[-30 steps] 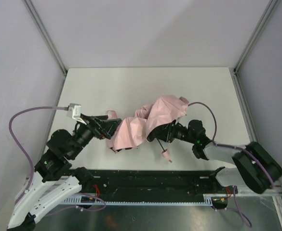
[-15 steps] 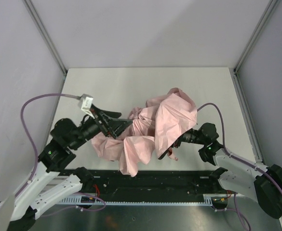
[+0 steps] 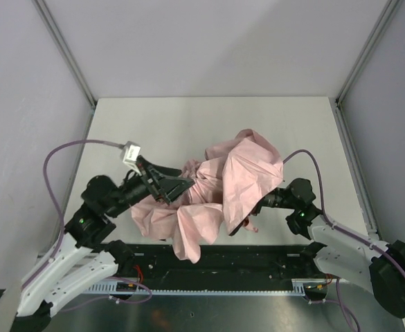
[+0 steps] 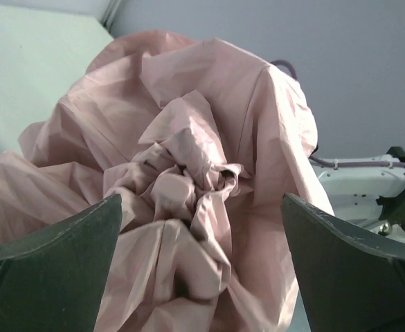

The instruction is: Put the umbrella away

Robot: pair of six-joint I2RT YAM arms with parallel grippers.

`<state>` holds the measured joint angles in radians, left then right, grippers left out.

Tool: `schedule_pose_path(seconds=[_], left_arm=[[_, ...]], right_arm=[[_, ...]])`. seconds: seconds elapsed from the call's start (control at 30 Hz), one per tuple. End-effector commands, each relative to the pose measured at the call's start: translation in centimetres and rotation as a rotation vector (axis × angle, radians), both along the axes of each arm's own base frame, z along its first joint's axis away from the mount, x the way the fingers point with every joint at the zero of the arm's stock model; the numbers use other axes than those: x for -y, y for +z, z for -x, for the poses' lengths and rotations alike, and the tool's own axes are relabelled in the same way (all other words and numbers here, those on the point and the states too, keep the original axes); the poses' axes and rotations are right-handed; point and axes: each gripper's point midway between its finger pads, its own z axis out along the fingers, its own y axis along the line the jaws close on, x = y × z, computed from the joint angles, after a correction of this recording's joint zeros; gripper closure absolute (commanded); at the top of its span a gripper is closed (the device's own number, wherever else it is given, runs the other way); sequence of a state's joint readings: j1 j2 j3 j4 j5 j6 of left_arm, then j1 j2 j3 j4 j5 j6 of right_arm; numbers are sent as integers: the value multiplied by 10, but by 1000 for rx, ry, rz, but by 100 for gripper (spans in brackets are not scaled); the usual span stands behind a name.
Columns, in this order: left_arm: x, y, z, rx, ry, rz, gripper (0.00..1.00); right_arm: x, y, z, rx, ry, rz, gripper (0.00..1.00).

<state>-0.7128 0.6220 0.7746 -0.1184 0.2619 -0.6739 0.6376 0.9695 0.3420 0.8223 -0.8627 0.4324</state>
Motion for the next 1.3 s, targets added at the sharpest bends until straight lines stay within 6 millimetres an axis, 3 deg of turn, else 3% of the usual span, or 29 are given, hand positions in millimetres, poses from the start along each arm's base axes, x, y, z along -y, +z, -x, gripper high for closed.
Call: schedule_pose_path(seconds=[0.0, 0.23, 0.33, 0.5, 0.6, 0.67, 0.77, 0.9, 1.07, 1.13, 1.17, 1.27], left_arm=[[-18, 9, -4, 12, 101, 91, 1], [-24, 5, 5, 26, 93, 100, 1], [-34, 13, 6, 60, 126, 121, 1], [-59, 41, 13, 190, 208, 147, 11], [-62, 59, 23, 244, 182, 146, 16], [-52, 63, 29, 246, 114, 131, 16], [-20, 51, 34, 172, -54, 82, 19], [17, 29, 29, 36, -201, 38, 44], [35, 34, 21, 34, -209, 55, 57], [40, 25, 14, -12, -196, 48, 62], [44, 17, 11, -46, -193, 41, 63], [50, 0, 4, -109, -173, 47, 53]], right_arm=[[5, 53, 6, 176, 5, -118, 100], [10, 62, -3, 134, -59, -136, 100], [16, 67, -27, 11, -212, -169, 100], [38, 76, -67, -242, -483, -247, 100], [55, 77, -88, -360, -651, -242, 100], [67, 76, -97, -425, -745, -241, 100], [81, 78, -105, -483, -842, -251, 100], [81, 84, -106, -491, -845, -251, 100], [73, 84, -103, -466, -805, -226, 100], [74, 81, -103, -470, -815, -219, 100], [77, 81, -105, -471, -833, -223, 100], [81, 85, -106, -471, -855, -245, 100]])
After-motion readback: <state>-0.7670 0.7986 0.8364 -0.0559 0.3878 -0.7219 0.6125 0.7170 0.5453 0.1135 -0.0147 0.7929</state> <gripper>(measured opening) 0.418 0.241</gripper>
